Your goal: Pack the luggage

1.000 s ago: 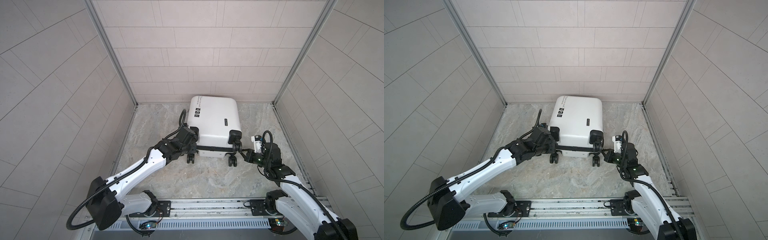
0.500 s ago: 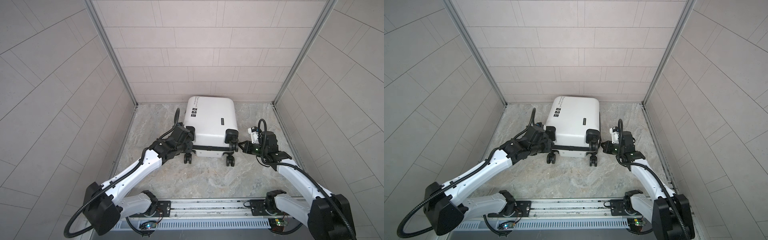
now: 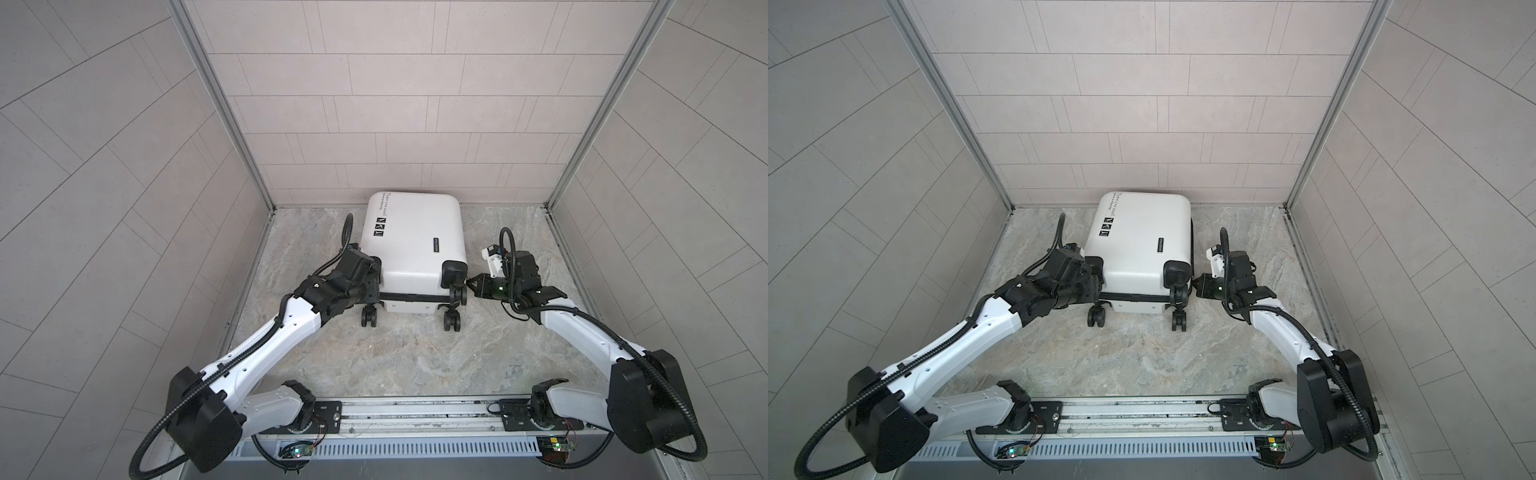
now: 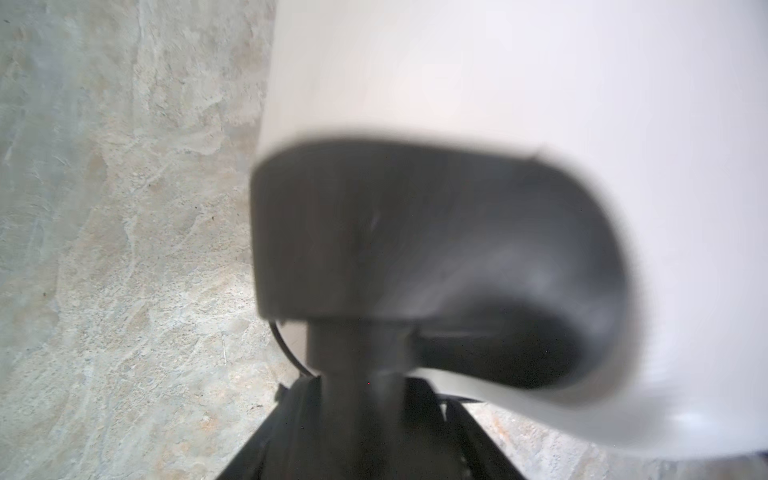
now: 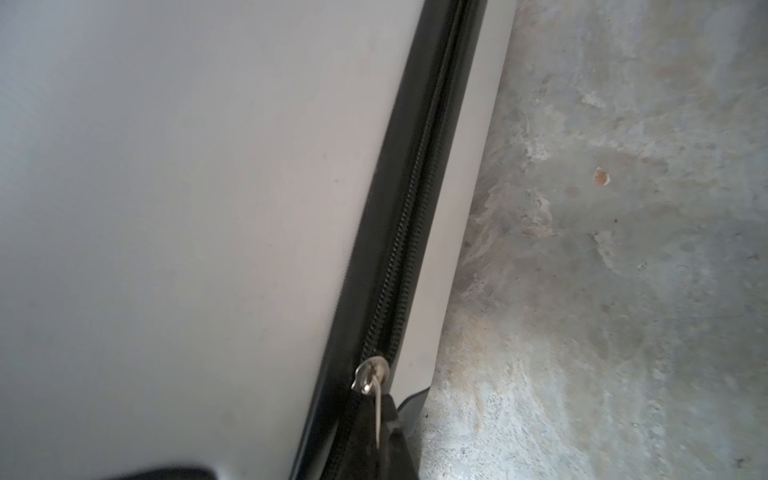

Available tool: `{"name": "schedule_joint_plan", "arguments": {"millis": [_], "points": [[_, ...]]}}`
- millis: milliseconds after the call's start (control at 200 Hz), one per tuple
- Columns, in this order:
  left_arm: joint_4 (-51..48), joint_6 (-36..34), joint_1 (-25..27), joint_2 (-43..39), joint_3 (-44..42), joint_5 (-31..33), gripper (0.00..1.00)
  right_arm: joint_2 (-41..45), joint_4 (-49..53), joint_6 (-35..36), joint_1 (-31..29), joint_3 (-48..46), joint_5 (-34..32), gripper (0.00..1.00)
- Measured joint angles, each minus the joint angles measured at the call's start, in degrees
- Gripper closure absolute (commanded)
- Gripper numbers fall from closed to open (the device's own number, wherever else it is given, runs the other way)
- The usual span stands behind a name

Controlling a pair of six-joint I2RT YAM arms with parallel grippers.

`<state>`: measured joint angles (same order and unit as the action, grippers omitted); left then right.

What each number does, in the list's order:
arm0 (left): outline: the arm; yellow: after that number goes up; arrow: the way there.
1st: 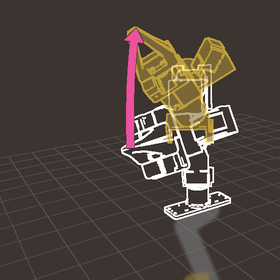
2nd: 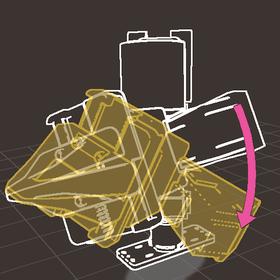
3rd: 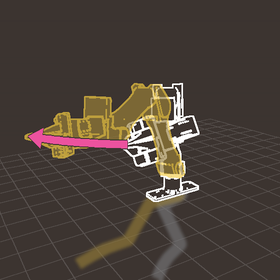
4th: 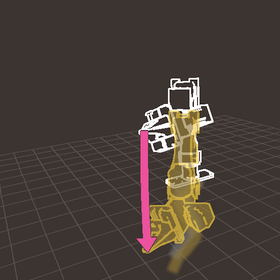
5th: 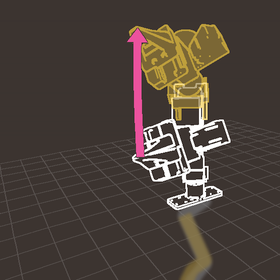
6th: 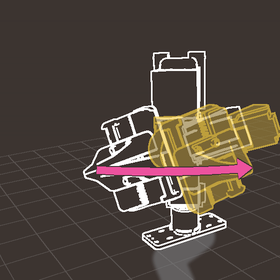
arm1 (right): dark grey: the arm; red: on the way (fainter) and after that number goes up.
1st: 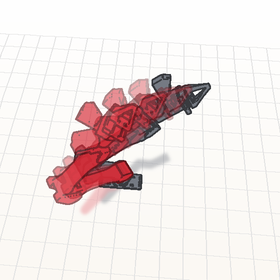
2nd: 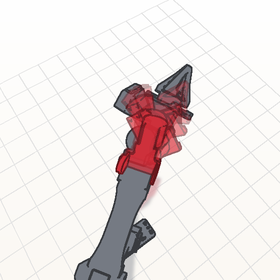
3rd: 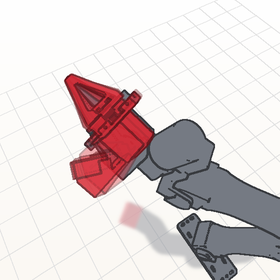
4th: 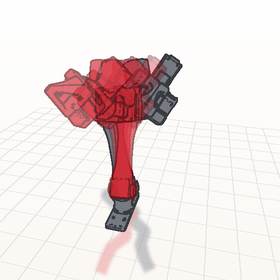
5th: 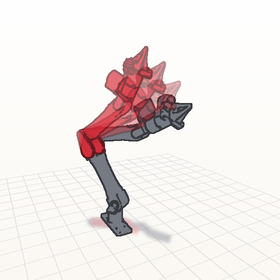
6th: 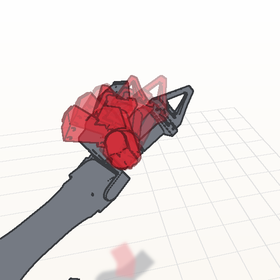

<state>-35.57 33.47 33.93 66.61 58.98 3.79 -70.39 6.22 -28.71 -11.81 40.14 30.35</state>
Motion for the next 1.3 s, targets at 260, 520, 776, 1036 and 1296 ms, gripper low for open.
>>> {"name": "schedule_joint_plan", "arguments": {"millis": [260,520,776,1036,1296], "points": [[-1.55,-0.11,11.80,-2.51,12.07,8.07,0.19,1.31,-2.49,-1.20,-2.21,-1.84,-3.04,1.00],[0.70,4.96,26.03,4.83,11.80,9.60,0.16,1.75,-5.57,-3.93,-7.34,-3.15,-6.91,1.00],[5.27,8.55,29.99,13.22,11.69,7.61,0.06,1.75,-7.45,-6.34,-13.44,-3.93,-8.63,1.00],[7.96,9.09,29.90,17.44,11.69,7.10,0.07,1.75,-7.91,-7.26,-14.45,-4.07,-9.70,1.00],[8.81,8.98,29.03,21.18,11.69,7.19,0.14,1.75,-7.93,-7.37,-14.51,-4.07,-9.84,1.00]]}}
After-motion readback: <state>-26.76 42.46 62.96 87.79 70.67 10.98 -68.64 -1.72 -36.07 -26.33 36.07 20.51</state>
